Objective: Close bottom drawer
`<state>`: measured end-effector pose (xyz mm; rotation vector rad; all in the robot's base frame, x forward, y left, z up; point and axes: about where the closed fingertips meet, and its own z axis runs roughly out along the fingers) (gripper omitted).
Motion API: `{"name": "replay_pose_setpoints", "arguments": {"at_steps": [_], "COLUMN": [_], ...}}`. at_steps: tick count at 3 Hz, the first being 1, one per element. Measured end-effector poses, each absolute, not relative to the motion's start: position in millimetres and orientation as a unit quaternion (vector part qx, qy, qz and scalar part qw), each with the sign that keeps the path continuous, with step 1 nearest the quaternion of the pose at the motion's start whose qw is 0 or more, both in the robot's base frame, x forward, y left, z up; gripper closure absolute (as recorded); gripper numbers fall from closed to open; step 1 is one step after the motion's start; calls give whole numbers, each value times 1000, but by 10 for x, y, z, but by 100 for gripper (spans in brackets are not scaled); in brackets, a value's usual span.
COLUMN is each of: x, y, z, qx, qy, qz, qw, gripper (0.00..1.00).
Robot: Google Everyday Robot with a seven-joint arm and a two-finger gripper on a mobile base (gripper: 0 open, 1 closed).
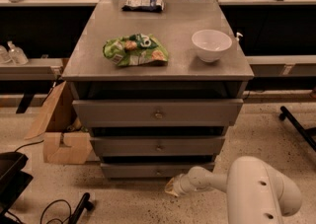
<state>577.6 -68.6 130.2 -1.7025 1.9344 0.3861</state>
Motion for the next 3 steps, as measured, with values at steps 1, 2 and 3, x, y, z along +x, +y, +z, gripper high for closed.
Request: {"name": "replay_pose_setpoints", "arguments": {"at_steps": [1,2,3], "x": [5945,6239,6298], "y": [-954,-1426,-1556], "z": [1717,2395,2783], "qx": [-660,-651,-650], "qy": [706,715,706], "qz": [67,-16,-52], "qw": [248,256,276], "gripper": [95,100,100]}}
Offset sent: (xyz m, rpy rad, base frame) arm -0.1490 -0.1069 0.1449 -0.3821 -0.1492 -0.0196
